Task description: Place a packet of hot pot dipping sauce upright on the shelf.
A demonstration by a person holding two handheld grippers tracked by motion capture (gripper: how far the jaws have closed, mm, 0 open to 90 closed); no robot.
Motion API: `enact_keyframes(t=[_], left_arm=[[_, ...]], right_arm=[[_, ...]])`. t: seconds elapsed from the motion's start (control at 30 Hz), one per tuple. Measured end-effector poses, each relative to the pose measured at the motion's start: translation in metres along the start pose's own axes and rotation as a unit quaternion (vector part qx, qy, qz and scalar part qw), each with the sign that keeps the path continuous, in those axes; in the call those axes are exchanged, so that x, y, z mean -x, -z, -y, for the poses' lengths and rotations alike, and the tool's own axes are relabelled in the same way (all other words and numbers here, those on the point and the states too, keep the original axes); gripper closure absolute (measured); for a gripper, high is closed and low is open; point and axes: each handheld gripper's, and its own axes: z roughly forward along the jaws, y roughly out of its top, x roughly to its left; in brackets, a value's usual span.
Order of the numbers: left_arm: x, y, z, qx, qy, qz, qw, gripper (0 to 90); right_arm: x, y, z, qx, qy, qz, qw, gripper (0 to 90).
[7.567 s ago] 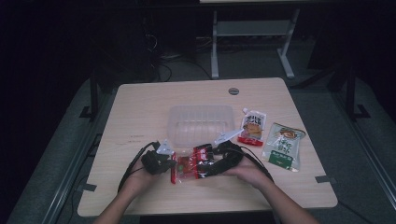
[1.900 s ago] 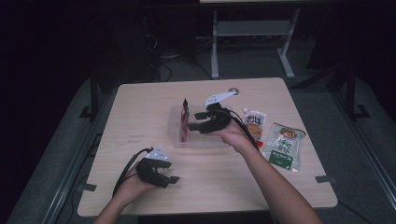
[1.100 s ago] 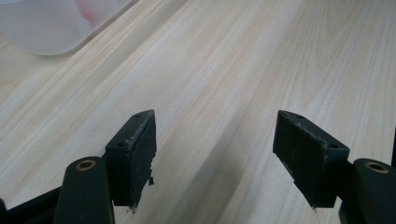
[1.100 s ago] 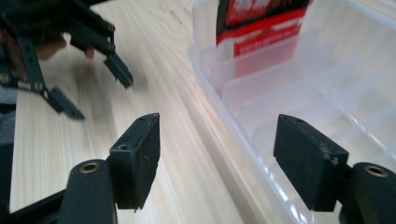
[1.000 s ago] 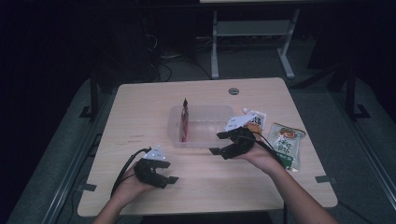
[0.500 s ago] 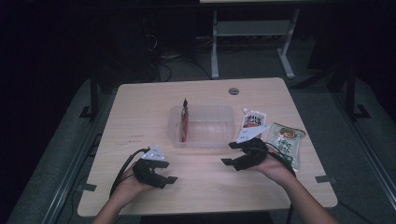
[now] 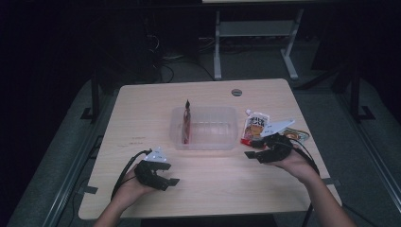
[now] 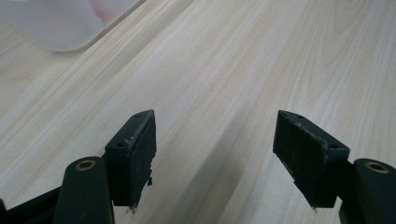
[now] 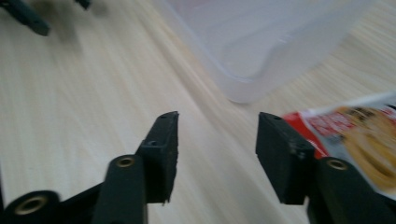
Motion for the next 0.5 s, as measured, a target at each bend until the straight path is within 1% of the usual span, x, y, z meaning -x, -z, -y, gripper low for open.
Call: enact_keyframes(t=[0.1, 0.13, 0.17, 0.2, 0.23, 0.27, 0.3, 0.33, 0.37, 0.4, 0.5], left_arm=[[0.001, -0.002, 0.000, 0.000, 0.004, 0.003, 1.0000, 29.7], [0.001, -0.002, 0.000, -0.002, 0.000, 0.002, 1.0000, 29.7], [0.001, -0.003, -0.001, -0.004, 0.002, 0.003, 1.0000, 29.7], [0.001, -0.004, -0.001, -0.004, 0.002, 0.003, 1.0000, 29.6], [0.001, -0.004, -0.001, -0.004, 0.002, 0.003, 1.0000, 29.7], [0.002, -0.004, -0.001, -0.006, 0.000, 0.003, 1.0000, 29.7], [0.002, -0.005, -0.002, -0.004, 0.001, 0.003, 1.0000, 29.7], [0.003, -0.005, -0.002, -0.005, 0.002, 0.004, 1.0000, 29.7], [0.003, -0.006, -0.002, -0.005, 0.004, 0.005, 1.0000, 29.7], [0.003, -0.006, -0.002, -0.005, 0.001, 0.005, 1.0000, 29.7], [0.002, -0.007, -0.002, -0.007, 0.001, 0.006, 1.0000, 29.7]], right_arm=[[0.012, 0.004, 0.002, 0.000, -0.010, 0.025, 0.9996, 63.3], [0.016, 0.005, 0.003, -0.001, -0.014, 0.029, 0.9995, 67.1], [0.020, 0.005, 0.003, 0.000, -0.016, 0.035, 0.9993, 70.1], [0.025, 0.004, 0.002, 0.000, -0.019, 0.046, 0.9987, 73.7], [0.025, 0.004, 0.002, 0.000, -0.019, 0.046, 0.9987, 73.7], [0.029, 0.003, 0.002, 0.002, -0.023, 0.051, 0.9985, 76.3], [0.036, 0.001, 0.002, 0.001, -0.022, 0.061, 0.9979, 82.2], [0.040, 0.000, 0.002, 0.001, -0.025, 0.068, 0.9974, 85.3], [0.044, -0.002, 0.001, 0.002, -0.034, 0.068, 0.9971, 88.9], [0.049, -0.004, 0.001, 0.003, -0.036, 0.070, 0.9969, 89.7], [0.061, -0.013, 0.002, 0.001, -0.048, 0.074, 0.9961, 89.9]])
